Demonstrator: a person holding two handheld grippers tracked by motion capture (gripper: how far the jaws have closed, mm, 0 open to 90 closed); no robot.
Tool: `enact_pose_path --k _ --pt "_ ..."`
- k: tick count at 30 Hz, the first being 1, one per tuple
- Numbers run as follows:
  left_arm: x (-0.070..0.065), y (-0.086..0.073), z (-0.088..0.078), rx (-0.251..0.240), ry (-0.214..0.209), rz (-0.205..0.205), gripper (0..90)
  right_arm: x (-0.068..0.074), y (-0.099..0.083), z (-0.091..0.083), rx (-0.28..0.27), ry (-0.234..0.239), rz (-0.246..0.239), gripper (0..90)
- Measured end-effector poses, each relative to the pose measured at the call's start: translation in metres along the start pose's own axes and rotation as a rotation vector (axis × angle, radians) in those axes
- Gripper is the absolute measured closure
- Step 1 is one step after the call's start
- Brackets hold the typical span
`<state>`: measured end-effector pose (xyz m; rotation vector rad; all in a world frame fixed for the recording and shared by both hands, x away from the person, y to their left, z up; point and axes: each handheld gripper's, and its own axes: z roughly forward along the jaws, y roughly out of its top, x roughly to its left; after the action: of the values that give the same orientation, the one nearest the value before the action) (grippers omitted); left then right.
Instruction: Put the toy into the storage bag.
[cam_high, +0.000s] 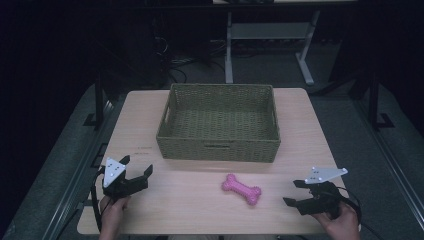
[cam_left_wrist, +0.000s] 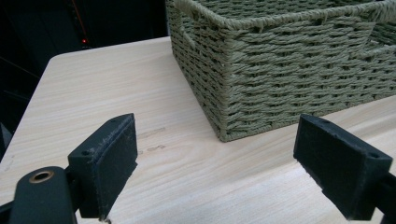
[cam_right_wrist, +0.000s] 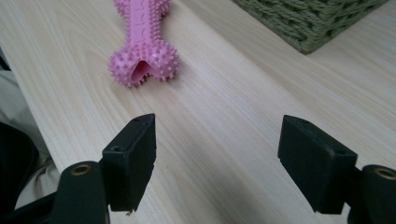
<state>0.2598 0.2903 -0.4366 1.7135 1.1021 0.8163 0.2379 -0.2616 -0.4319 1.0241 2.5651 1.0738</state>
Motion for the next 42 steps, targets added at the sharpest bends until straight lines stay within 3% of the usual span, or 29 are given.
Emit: enact_pose_path --k 42 --pt "0.002 0.001 -0.002 -0.014 -0.002 -0.010 13.0 0.029 0.068 0.020 0.106 0.110 -0.176 27.3"
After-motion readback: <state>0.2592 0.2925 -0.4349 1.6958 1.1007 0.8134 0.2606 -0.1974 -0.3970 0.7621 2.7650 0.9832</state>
